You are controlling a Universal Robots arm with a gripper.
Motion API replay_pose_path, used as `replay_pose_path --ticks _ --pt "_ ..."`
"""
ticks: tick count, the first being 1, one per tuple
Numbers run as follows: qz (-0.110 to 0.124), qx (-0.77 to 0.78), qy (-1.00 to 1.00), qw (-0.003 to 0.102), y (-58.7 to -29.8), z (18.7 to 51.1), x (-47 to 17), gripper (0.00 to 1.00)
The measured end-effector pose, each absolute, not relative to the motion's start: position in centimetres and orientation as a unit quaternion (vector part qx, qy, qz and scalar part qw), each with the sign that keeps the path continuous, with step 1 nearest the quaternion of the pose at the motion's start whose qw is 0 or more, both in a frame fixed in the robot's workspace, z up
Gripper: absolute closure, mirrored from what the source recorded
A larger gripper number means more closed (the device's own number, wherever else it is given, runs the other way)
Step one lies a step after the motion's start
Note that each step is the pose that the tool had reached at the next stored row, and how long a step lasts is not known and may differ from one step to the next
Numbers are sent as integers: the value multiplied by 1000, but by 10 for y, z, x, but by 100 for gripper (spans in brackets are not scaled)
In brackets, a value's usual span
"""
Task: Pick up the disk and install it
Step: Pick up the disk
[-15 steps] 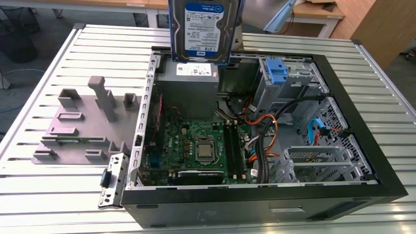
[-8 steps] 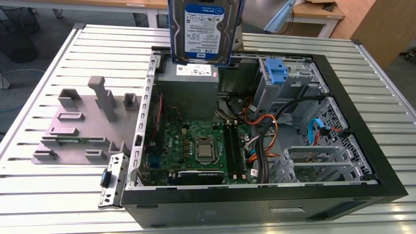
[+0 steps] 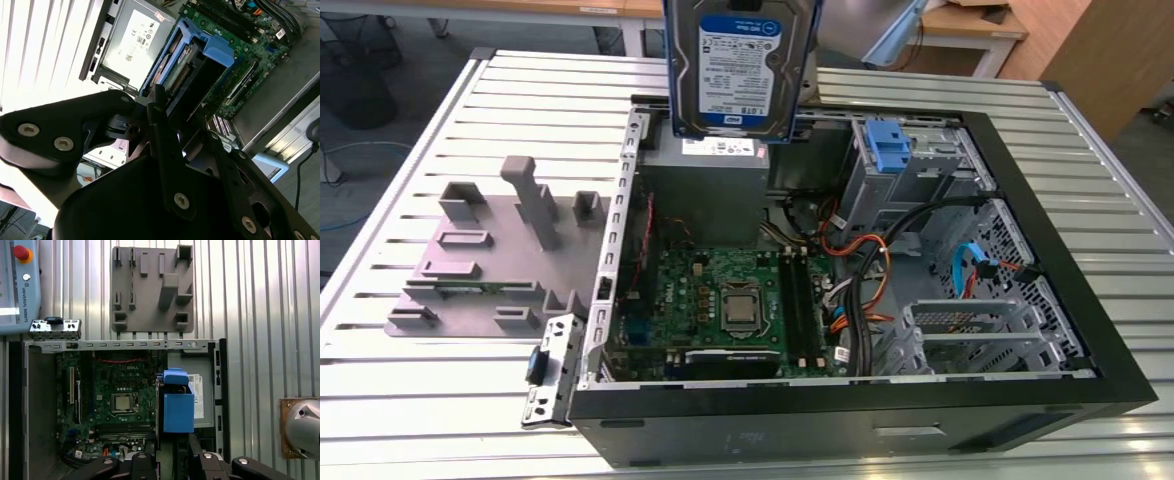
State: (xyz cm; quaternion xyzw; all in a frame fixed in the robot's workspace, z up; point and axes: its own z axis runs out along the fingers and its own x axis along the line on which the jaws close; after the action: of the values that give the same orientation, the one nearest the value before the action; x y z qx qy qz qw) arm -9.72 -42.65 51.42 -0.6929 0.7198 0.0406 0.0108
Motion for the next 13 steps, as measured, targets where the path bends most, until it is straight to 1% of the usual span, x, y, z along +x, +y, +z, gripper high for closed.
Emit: replay_pose_path --ticks 13 --pt "41 -693 720 11 -459 513 -95 65"
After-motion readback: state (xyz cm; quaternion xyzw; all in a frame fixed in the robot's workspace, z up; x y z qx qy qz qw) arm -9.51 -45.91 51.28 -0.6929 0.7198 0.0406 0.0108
